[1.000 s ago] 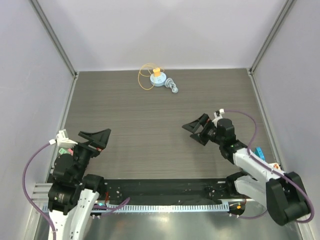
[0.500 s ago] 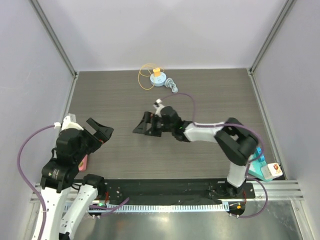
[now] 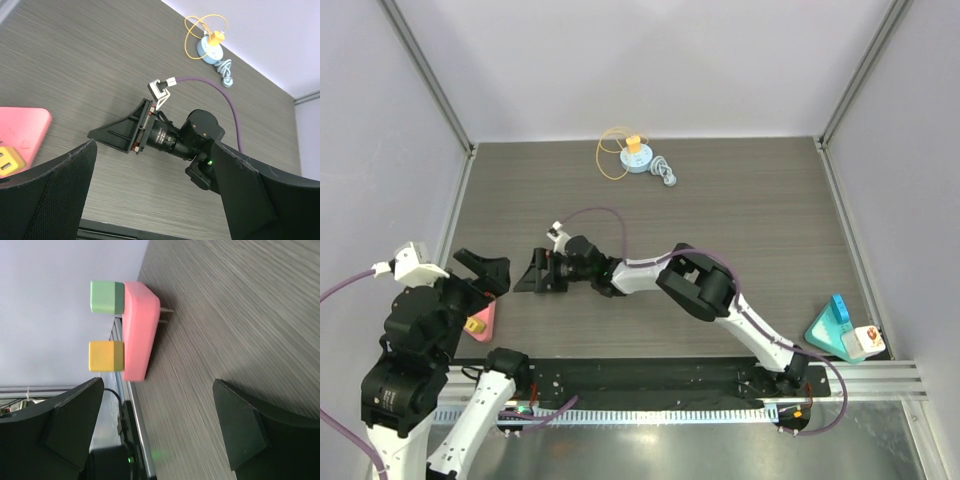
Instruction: Pull the plug off the socket
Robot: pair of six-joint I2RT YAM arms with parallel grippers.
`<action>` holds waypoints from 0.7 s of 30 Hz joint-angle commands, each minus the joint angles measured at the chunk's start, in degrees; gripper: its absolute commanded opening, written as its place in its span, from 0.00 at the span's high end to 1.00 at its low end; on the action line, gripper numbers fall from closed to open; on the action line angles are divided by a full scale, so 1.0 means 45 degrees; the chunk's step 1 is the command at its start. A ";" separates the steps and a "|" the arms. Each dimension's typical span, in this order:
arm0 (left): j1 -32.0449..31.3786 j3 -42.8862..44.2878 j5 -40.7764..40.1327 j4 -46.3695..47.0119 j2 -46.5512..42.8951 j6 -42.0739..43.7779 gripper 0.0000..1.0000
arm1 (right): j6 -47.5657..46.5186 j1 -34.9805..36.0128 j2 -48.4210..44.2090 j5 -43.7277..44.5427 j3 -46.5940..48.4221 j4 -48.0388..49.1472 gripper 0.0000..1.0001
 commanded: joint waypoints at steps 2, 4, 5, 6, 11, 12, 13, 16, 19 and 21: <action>-0.0395 0.0144 -0.1032 -0.0069 -0.0014 0.0984 0.03 | 0.0339 0.0624 0.1317 0.0765 0.2356 0.0049 0.04; -0.0473 0.0144 -0.1032 -0.0011 -0.0073 0.1102 0.03 | 0.0319 0.0801 0.1750 0.0980 0.3470 -0.0305 0.06; -0.0531 0.0163 -0.1071 0.0009 -0.0111 0.1200 0.03 | 0.0300 0.0956 0.2236 0.1117 0.4150 -0.0655 0.08; -0.0609 0.0183 -0.1265 -0.0010 -0.0131 0.1259 0.03 | 0.0261 0.0996 0.2453 0.1195 0.4505 -0.0871 0.09; -0.1195 0.0436 -0.2008 -0.0225 -0.0327 0.1571 0.03 | 0.0455 0.1192 0.3723 0.1138 0.6381 -0.1945 0.20; -0.1351 0.0437 -0.2125 -0.0186 -0.0385 0.1610 0.03 | 0.0494 0.1250 0.4073 0.1137 0.6847 -0.2024 0.20; -0.1410 0.0417 -0.2107 -0.0128 -0.0482 0.1630 0.03 | 0.0514 0.1289 0.4231 0.1137 0.7103 -0.2122 0.20; -0.1664 0.0436 -0.1971 0.0028 -0.0580 0.1688 0.03 | 0.0515 0.1348 0.4816 0.1079 0.8061 -0.2591 0.21; -0.1762 0.0398 -0.1989 -0.0010 -0.0639 0.1728 0.03 | 0.0553 0.1368 0.5149 0.1137 0.8590 -0.2806 0.24; -0.1840 0.0320 -0.2009 0.0009 -0.0717 0.1728 0.04 | 0.0631 0.1368 0.5209 0.1137 0.8707 -0.2807 0.27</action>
